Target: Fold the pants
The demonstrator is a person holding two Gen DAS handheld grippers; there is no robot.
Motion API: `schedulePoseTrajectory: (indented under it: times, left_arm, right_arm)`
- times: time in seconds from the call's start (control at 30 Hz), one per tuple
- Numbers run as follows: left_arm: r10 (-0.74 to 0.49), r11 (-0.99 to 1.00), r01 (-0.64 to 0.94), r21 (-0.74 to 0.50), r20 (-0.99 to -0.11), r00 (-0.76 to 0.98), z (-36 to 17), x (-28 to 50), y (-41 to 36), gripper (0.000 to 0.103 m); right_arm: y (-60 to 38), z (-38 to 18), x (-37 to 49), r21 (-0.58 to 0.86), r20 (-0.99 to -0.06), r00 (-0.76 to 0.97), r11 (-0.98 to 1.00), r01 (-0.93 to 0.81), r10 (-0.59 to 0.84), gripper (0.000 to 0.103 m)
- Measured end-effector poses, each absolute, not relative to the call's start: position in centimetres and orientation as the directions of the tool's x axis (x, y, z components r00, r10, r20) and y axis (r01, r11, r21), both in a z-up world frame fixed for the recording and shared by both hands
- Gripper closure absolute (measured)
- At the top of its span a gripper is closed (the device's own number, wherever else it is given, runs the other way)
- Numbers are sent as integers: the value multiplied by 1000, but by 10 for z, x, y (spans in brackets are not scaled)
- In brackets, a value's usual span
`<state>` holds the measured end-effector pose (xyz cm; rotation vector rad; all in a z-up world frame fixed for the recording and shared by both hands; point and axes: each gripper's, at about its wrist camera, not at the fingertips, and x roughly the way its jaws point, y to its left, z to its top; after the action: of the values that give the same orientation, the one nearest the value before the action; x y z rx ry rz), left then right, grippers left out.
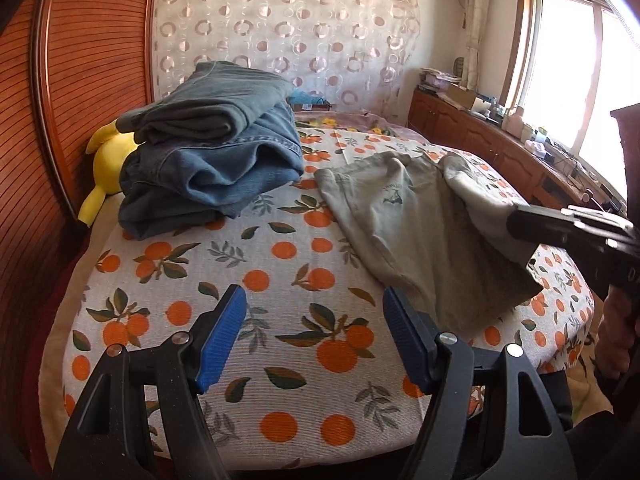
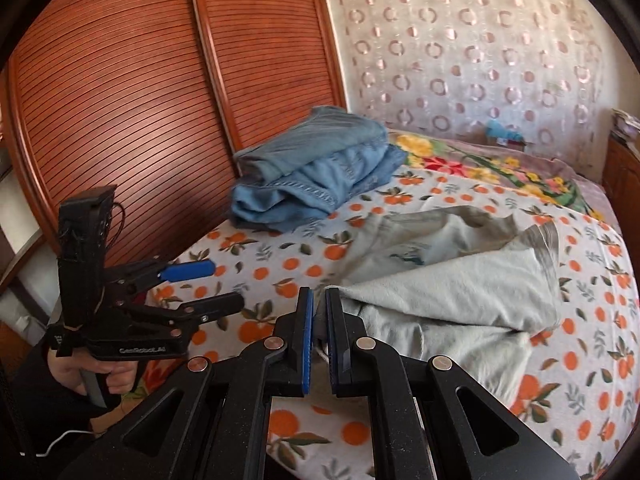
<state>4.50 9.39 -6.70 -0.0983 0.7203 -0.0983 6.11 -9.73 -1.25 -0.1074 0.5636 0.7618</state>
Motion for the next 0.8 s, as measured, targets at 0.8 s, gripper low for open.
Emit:
schedulePoseTrajectory:
  times: [0.8]
  left_arm:
    - [-162,987,113,-116,-662,731,-72,62,69,31]
  right_arm:
    - [-164,-32,79,111,-558,666,840,-532,496,58]
